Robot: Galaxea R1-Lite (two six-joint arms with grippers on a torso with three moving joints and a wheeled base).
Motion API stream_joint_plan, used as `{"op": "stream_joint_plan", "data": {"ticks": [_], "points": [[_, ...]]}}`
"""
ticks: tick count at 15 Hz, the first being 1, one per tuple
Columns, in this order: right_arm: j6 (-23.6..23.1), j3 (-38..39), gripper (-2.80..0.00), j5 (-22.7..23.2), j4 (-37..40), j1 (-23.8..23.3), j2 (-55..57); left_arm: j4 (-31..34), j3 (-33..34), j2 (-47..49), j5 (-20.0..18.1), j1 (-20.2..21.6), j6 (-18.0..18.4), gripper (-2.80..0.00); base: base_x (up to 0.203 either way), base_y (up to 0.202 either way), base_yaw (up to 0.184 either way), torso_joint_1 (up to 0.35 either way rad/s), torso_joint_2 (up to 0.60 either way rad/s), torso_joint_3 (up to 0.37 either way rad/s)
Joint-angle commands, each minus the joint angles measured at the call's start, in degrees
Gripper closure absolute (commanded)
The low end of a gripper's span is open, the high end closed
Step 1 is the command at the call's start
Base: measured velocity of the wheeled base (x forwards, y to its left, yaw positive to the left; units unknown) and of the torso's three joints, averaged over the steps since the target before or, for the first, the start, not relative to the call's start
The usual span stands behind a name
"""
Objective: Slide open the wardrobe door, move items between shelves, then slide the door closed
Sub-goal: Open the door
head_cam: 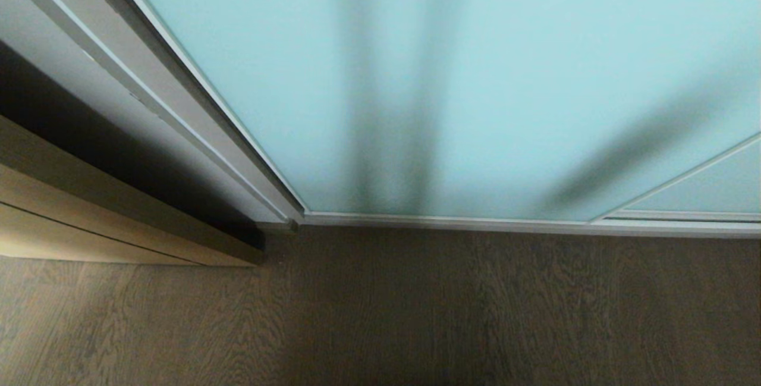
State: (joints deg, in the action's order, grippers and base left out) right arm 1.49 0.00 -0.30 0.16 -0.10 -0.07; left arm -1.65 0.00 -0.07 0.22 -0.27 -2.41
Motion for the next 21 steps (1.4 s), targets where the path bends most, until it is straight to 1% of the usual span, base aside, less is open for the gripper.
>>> {"op": "stream_joint_plan", "data": {"ticks": [1, 8, 10, 11, 14, 15, 17, 19, 20, 21], "points": [[0.0, 0.0, 0.0, 0.0, 0.0, 0.0, 0.0, 0.0, 0.0, 0.0, 0.0, 0.0, 0.0, 0.0, 0.0, 0.0, 0.0, 0.0, 0.0, 0.0], [0.0, 0.1, 0.0, 0.0, 0.0, 0.0, 0.0, -0.1, 0.0, 0.0, 0.0, 0.1, 0.0, 0.0, 0.0, 0.0, 0.0, 0.0, 0.0, 0.0], [0.0, 0.0, 0.0, 0.0, 0.0, 0.0, 0.0, -0.7, -0.1, 0.0, 0.4, 0.0, 0.8, 0.0, 0.0, 0.0, 0.0, 0.0, 0.0, 0.0], [0.0, 0.0, 0.0, 0.0, 0.0, 0.0, 0.0, -1.3, -1.8, 0.1, 0.3, 0.0, 1.7, 0.0, 0.0, 0.0, 0.0, 0.0, 0.0, 0.0], [0.0, 0.0, 0.0, 0.0, 0.0, 0.0, 0.0, -0.4, -12.0, 1.5, -0.7, 0.0, 3.5, 0.0, 0.0, 0.0, 0.0, 0.0, 0.0, 0.0], [0.0, 0.0, 0.0, 0.0, 0.0, 0.0, 0.0, -0.2, -16.3, 3.6, -1.5, 0.0, 3.7, 0.0, 0.0, 0.0, 0.0, 0.0, 0.0, 0.0], [0.0, 0.0, 0.0, 0.0, 0.0, 0.0, 0.1, -1.0, -23.2, 12.0, -2.6, 0.0, 3.7, 0.0, 0.0, 0.0, 0.0, 0.0, 0.0, 0.0], [0.0, 0.0, 0.0, 0.0, 0.0, 0.0, 0.0, -5.1, -30.2, 22.9, -3.0, 0.0, 3.5, 0.0, 0.0, 0.0, 0.0, 0.0, 0.0, 0.0], [0.0, 0.1, 0.0, 0.0, 0.0, 0.0, 0.0, -9.1, -33.0, 28.0, -3.1, 0.0, 3.4, 0.0, 0.0, 0.0, 0.0, 0.0, 0.0, 0.0], [0.0, 0.1, 0.0, 0.0, 0.0, 0.0, 0.0, -14.6, -35.3, 32.9, -3.2, 0.0, 3.3, 0.0, 0.0, 0.0, 0.0, 0.0, 0.0, 0.0]]}}
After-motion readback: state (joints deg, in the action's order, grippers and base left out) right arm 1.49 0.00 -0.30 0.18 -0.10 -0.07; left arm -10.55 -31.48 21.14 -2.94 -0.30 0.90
